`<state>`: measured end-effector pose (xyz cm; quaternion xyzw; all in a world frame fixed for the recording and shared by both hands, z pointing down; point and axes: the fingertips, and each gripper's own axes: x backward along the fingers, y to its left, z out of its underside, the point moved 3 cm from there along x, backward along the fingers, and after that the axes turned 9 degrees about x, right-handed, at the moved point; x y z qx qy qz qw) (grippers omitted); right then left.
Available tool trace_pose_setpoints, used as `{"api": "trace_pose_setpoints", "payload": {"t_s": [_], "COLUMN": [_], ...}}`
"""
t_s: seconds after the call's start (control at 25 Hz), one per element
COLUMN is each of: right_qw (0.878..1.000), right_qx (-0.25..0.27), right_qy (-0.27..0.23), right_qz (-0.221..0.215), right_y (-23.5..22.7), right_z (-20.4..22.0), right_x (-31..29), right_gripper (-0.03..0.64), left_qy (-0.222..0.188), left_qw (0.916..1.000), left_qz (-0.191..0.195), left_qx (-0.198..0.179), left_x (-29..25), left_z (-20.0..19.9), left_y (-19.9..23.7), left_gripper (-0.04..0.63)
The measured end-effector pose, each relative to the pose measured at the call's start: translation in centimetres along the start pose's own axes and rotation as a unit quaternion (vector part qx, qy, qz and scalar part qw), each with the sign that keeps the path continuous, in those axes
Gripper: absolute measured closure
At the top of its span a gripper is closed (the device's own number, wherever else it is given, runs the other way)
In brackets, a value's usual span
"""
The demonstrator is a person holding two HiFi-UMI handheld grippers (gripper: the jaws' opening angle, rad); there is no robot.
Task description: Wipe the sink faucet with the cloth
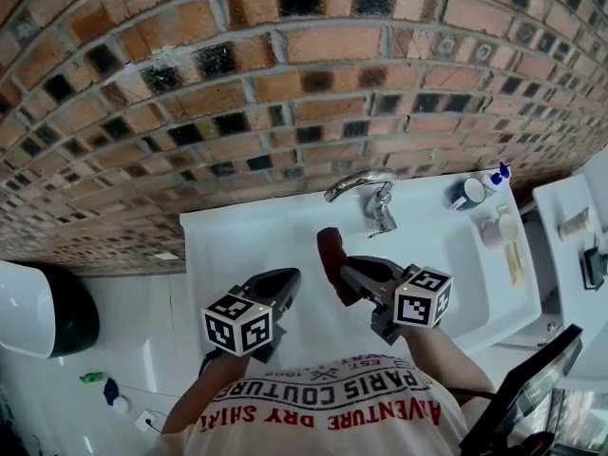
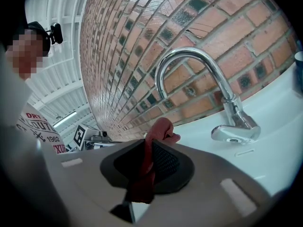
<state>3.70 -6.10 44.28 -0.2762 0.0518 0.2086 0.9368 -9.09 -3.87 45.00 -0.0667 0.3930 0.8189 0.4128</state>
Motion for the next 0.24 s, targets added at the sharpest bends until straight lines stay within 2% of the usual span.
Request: {"api": "trace_pose_setpoints", "payload": {"t_s": [0.24], "right_qw": [1.000], "right_qx": [0.000], "right_qy": [0.001], "right_qz": [-0.002], "right_y": [0.10], "right_z": [0.03], "right_x": [-0.18], "right_gripper": [0.568], "left_qy": [-0.001], "left_qw": [1.0000], "left_qz": [0.000], "left_qx": [0.000], "left_x": [-0.14], "left_z": [-0.01], "left_y": [0.01], "left_gripper": [0.591]}}
